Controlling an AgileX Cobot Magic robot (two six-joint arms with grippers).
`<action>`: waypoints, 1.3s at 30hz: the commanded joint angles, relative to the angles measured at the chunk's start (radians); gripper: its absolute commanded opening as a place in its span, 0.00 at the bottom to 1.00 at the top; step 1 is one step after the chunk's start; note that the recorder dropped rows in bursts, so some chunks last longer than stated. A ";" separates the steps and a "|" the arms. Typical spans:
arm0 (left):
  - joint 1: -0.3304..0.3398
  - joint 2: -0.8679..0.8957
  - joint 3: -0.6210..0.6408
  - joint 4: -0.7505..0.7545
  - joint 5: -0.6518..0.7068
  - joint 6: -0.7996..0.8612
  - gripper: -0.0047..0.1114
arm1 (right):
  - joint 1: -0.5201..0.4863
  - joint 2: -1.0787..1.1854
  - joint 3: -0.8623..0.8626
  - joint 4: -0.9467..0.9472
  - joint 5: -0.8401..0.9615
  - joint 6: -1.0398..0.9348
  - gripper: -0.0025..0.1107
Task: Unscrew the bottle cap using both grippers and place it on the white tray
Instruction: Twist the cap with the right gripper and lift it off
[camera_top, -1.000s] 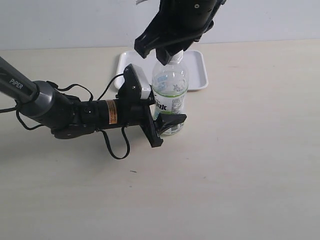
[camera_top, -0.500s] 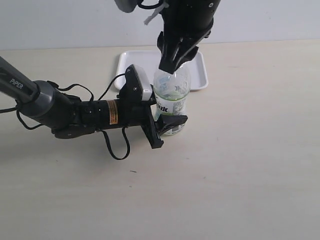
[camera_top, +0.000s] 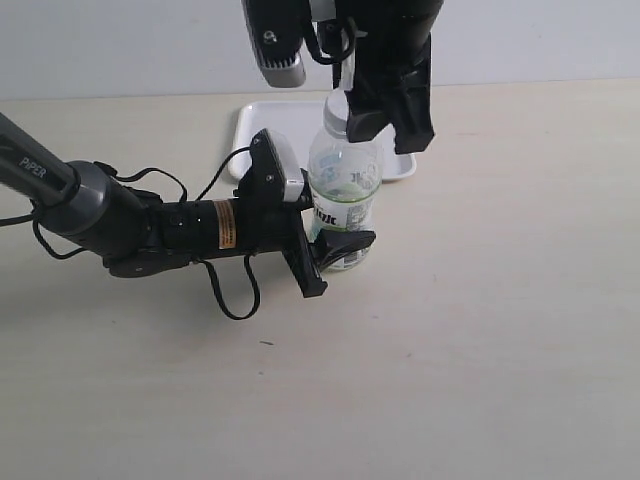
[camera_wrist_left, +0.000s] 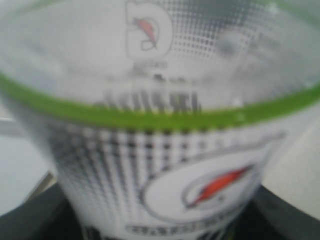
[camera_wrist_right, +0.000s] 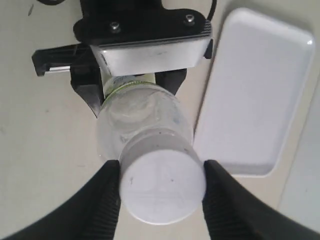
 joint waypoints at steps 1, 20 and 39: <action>-0.004 -0.009 0.002 0.001 0.014 -0.019 0.04 | 0.002 0.007 0.006 -0.018 -0.013 -0.207 0.02; -0.004 -0.009 0.002 0.001 0.014 -0.019 0.04 | 0.002 0.007 0.006 -0.017 -0.048 -0.634 0.02; -0.004 -0.009 0.002 0.001 0.014 -0.019 0.04 | 0.002 -0.093 0.006 0.027 -0.096 -0.718 0.02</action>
